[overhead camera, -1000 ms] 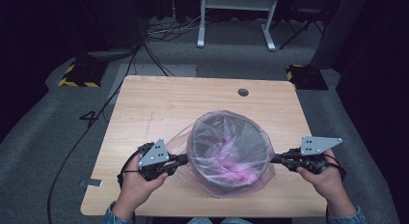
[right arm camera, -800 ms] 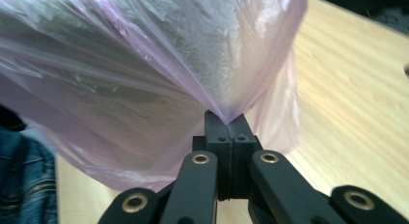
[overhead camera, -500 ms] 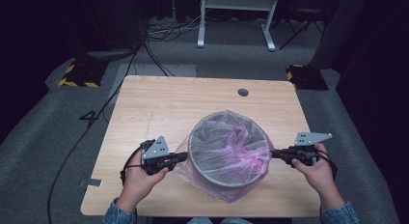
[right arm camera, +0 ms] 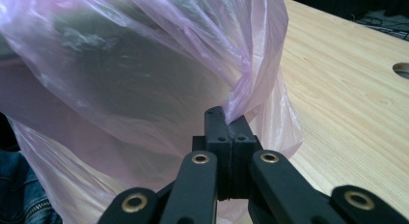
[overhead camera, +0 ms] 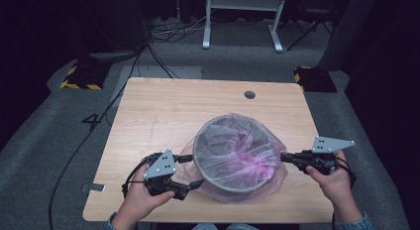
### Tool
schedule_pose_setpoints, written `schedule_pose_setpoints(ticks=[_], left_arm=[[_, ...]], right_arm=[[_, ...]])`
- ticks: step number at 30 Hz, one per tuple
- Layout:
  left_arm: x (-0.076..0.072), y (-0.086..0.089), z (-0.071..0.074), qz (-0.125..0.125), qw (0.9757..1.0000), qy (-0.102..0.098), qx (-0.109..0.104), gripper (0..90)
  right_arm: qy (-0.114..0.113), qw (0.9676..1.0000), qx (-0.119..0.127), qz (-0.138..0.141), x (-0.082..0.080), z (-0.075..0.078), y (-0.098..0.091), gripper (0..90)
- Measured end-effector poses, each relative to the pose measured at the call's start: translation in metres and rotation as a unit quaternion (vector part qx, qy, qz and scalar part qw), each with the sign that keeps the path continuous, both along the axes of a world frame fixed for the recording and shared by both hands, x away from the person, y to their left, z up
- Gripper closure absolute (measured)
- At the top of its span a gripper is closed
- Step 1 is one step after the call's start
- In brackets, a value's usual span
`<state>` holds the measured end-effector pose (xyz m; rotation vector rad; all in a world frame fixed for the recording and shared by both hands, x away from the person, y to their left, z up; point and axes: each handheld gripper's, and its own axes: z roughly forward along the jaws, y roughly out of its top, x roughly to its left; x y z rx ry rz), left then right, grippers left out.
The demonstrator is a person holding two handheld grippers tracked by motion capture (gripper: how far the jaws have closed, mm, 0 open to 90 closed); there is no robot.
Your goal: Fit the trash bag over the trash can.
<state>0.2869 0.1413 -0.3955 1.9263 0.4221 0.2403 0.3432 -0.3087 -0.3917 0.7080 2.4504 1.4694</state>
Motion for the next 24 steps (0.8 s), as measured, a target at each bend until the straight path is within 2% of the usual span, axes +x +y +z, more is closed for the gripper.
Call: schedule_pose_setpoints(ticks=[3,5,7,8,11,14,16,17,19,21,22,24], left_arm=[[-0.004,-0.004,0.001,-0.003,1.0000,0.004,-0.004,18.4],[-0.005,-0.008,0.001,0.002,1.0000,0.003,0.006,18.1],[-0.004,-0.010,0.000,0.009,0.9996,-0.014,0.024,20.6],[-0.002,-0.008,0.000,0.010,0.9995,-0.021,0.024,29.7],[0.004,-0.003,-0.001,-0.014,0.9998,-0.005,-0.015,62.5],[0.007,0.000,-0.002,-0.010,0.9999,-0.003,-0.011,89.9],[0.009,0.001,-0.002,0.006,1.0000,-0.002,-0.001,90.0],[0.011,0.002,-0.003,0.017,0.9998,-0.004,0.011,90.0],[0.014,0.004,-0.007,0.041,0.9985,-0.002,0.035,90.0],[0.019,0.007,-0.016,0.055,0.9970,0.011,0.053,90.0],[0.022,0.009,-0.021,0.062,0.9963,0.017,0.057,90.0],[0.025,0.013,-0.029,0.064,0.9963,0.034,0.048,90.0]], right_arm=[[-0.002,1.0000,0.000,0.001,-0.003,0.003,0.002,90.0],[-0.003,1.0000,-0.004,0.005,-0.005,0.004,0.007,90.0],[-0.003,0.9999,-0.005,0.011,-0.006,0.004,0.010,90.0],[-0.003,0.9999,-0.006,0.013,-0.006,0.004,0.011,90.0],[-0.002,0.9999,-0.003,0.016,-0.006,0.003,0.013,90.0],[-0.001,0.9999,-0.002,0.014,-0.006,0.003,0.011,90.0],[-0.001,0.9999,-0.001,0.012,-0.005,0.004,0.010,90.0],[-0.002,0.9999,0.000,0.011,-0.005,0.004,0.009,90.0],[-0.002,1.0000,0.001,0.005,-0.005,0.004,0.005,90.0],[0.002,1.0000,0.001,-0.003,-0.004,0.002,0.001,90.0],[0.005,1.0000,0.001,-0.007,-0.003,0.000,-0.001,90.0],[0.011,0.9999,-0.001,-0.012,-0.001,-0.004,-0.004,90.0]])
